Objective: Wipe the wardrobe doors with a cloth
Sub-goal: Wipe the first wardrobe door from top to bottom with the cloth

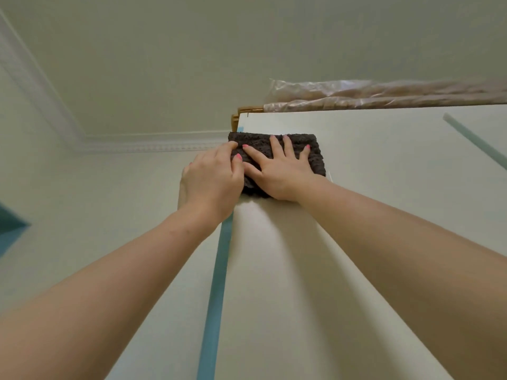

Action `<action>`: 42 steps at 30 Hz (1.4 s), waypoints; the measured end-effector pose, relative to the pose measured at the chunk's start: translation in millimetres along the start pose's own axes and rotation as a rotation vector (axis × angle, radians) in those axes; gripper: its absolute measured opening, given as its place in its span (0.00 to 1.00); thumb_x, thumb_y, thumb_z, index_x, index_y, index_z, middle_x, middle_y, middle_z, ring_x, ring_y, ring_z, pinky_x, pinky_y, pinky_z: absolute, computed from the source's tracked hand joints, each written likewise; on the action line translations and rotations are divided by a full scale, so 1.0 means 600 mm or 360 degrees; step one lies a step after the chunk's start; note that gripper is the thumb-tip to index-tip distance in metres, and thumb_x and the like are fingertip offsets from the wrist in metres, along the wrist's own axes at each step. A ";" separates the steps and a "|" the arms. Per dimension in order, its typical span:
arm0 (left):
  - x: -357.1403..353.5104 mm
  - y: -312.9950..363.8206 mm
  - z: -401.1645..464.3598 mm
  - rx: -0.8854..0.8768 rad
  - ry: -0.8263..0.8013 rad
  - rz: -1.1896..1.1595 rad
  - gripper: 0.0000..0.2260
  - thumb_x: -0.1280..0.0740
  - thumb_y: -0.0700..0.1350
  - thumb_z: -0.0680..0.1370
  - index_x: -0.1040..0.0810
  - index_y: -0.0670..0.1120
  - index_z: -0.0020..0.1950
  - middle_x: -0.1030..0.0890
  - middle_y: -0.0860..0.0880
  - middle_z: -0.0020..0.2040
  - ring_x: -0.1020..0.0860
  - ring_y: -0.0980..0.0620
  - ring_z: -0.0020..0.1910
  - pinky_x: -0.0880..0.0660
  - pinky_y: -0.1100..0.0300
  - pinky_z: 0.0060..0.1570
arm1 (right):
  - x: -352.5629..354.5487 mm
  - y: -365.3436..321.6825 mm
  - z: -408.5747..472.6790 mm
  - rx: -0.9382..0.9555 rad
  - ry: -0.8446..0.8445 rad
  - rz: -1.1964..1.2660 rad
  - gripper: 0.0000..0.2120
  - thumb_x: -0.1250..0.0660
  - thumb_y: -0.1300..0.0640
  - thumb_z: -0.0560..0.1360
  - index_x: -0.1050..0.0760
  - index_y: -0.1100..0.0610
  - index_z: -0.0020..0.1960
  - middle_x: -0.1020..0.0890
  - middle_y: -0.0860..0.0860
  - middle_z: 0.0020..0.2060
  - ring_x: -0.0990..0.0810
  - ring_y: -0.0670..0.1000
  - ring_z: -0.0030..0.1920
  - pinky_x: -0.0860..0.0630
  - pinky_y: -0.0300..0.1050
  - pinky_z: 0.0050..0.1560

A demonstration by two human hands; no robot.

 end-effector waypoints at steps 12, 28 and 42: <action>-0.039 0.080 -0.005 -0.0056 -0.0091 -0.0062 0.18 0.48 0.49 0.81 0.34 0.53 0.71 0.28 0.48 0.68 0.32 0.47 0.67 0.36 0.50 0.62 | 0.017 0.074 -0.010 -0.0144 0.0107 -0.0008 0.23 0.58 0.44 0.82 0.56 0.40 0.76 0.56 0.56 0.77 0.62 0.58 0.76 0.61 0.67 0.72; -0.066 0.133 -0.078 0.0096 -0.0316 -0.0094 0.18 0.48 0.50 0.81 0.34 0.53 0.70 0.29 0.49 0.69 0.34 0.48 0.69 0.40 0.48 0.68 | 0.055 0.489 -0.236 -0.0800 0.0081 -0.0010 0.23 0.59 0.42 0.81 0.56 0.37 0.76 0.54 0.53 0.78 0.60 0.55 0.77 0.58 0.64 0.73; 0.009 0.128 -0.155 0.0162 -0.0488 -0.0058 0.21 0.51 0.56 0.81 0.47 0.61 0.75 0.50 0.50 0.78 0.54 0.51 0.77 0.55 0.44 0.73 | 0.012 0.290 -0.357 -0.0597 -0.0069 0.0049 0.27 0.59 0.37 0.78 0.65 0.37 0.75 0.62 0.55 0.77 0.67 0.58 0.75 0.64 0.65 0.71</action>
Point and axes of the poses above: each hand's wrist, its own z-axis towards the middle knuckle, its own x-axis out of the back of the hand, y = z × x, the point moved 10 cm from there along z, towards the middle knuckle
